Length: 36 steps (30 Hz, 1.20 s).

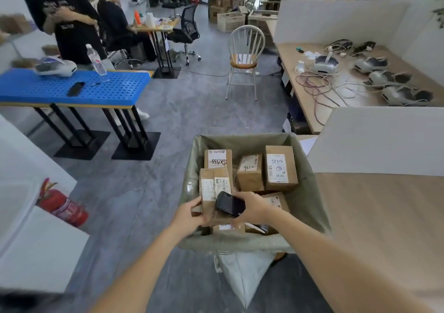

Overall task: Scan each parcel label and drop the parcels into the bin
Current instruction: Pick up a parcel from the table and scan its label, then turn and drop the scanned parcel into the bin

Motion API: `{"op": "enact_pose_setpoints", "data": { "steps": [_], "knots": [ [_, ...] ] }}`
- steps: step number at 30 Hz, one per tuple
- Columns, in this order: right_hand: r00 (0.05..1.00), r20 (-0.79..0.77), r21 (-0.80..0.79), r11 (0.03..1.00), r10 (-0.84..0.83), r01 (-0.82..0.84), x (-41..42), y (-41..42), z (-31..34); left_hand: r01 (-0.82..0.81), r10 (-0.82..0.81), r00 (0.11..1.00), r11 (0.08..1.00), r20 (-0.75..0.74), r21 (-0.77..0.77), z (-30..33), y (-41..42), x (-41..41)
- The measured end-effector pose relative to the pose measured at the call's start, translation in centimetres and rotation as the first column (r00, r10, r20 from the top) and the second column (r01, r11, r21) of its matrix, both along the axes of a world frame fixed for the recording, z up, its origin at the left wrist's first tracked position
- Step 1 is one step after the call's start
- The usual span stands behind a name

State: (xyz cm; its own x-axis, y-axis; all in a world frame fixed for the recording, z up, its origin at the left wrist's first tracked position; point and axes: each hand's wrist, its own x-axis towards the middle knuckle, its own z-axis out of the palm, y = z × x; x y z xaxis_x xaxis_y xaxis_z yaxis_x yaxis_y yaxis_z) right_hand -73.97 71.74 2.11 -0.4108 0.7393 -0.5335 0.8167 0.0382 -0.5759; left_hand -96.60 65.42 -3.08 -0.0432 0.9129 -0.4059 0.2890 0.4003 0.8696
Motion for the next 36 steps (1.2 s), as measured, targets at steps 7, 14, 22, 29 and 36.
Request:
{"op": "enact_pose_setpoints", "data": {
  "steps": [7,14,22,29,36],
  "knots": [
    [0.988,0.128,-0.017,0.997,0.082,-0.081,-0.7,0.2,-6.2,0.029,-0.039,0.993,0.995,-0.112,-0.091,-5.9,-0.1,-0.6],
    [0.971,0.166,-0.012,0.985,0.170,-0.170,-1.3,0.4,-8.0,0.045,-0.085,0.968,0.984,-0.234,-0.172,-6.6,0.9,-0.4],
    [0.980,0.169,0.129,0.984,0.100,-0.123,-0.6,0.6,-5.9,-0.008,-0.053,0.936,0.985,-0.348,-0.171,-3.5,1.3,-0.7],
    [0.983,0.153,0.399,0.916,-0.104,0.035,1.6,-1.2,-0.3,0.158,-0.146,0.813,0.987,-0.564,-0.027,2.0,0.5,-0.9],
    [0.931,0.161,0.556,0.809,-0.329,0.190,4.6,-7.4,7.7,0.314,-0.210,0.809,0.944,-0.548,0.101,8.5,-0.8,0.7]
  ]
}}
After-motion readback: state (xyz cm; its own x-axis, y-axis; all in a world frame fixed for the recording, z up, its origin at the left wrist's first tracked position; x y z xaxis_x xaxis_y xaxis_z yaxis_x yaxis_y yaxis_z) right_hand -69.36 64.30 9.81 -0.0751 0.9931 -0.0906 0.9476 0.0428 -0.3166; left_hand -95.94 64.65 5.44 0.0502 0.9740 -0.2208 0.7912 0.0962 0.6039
